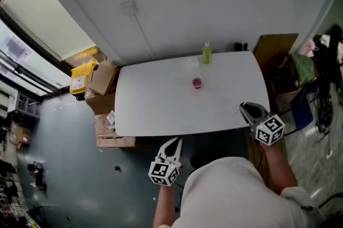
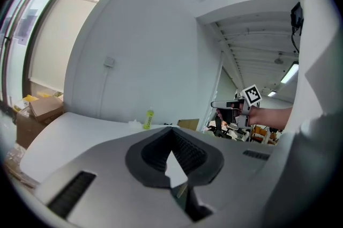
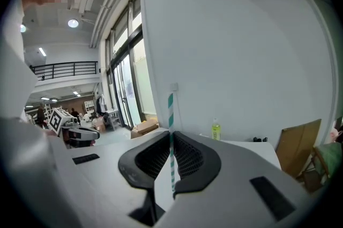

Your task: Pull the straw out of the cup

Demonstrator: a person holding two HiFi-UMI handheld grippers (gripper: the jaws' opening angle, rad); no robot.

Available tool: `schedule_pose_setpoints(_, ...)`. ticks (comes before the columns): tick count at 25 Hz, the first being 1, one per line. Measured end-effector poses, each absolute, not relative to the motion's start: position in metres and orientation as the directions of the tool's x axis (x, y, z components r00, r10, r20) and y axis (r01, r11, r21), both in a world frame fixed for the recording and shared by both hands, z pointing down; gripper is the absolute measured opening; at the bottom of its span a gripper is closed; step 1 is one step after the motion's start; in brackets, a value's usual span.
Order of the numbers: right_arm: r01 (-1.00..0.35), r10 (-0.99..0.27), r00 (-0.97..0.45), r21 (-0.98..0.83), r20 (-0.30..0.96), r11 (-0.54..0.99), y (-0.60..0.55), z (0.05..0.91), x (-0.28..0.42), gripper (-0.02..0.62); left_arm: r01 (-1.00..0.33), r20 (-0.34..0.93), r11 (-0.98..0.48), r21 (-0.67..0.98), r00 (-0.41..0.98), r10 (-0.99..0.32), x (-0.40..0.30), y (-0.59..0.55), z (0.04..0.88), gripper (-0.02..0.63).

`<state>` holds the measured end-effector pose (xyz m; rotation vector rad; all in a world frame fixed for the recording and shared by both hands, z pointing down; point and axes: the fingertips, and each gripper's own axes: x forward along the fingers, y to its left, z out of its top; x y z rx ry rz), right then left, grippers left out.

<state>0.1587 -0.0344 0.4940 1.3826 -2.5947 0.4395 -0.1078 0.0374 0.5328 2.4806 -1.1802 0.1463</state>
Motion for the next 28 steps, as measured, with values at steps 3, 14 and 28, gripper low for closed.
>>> schedule_pose_setpoints(3, -0.828, -0.783, -0.56, -0.175, 0.271, 0.533, -0.03, 0.491, 0.17, 0.048, -0.771, 0.251, -0.562, 0.3, 0.632, -0.733, -0.099, 0.041, 0.53, -0.002)
schedule_pose_setpoints(14, -0.806, -0.77, -0.592, -0.175, 0.239, 0.565, -0.026, 0.485, 0.182, 0.048, -0.802, 0.254, -0.528, 0.278, 0.592, -0.765, -0.087, 0.048, 0.523, -0.002)
schedule_pose_setpoints(28, -0.792, -0.759, -0.61, -0.172, 0.226, 0.586, -0.028, 0.482, 0.179, 0.048, -0.806, 0.251, -0.533, 0.257, 0.589, -0.768, -0.08, 0.045, 0.517, -0.001)
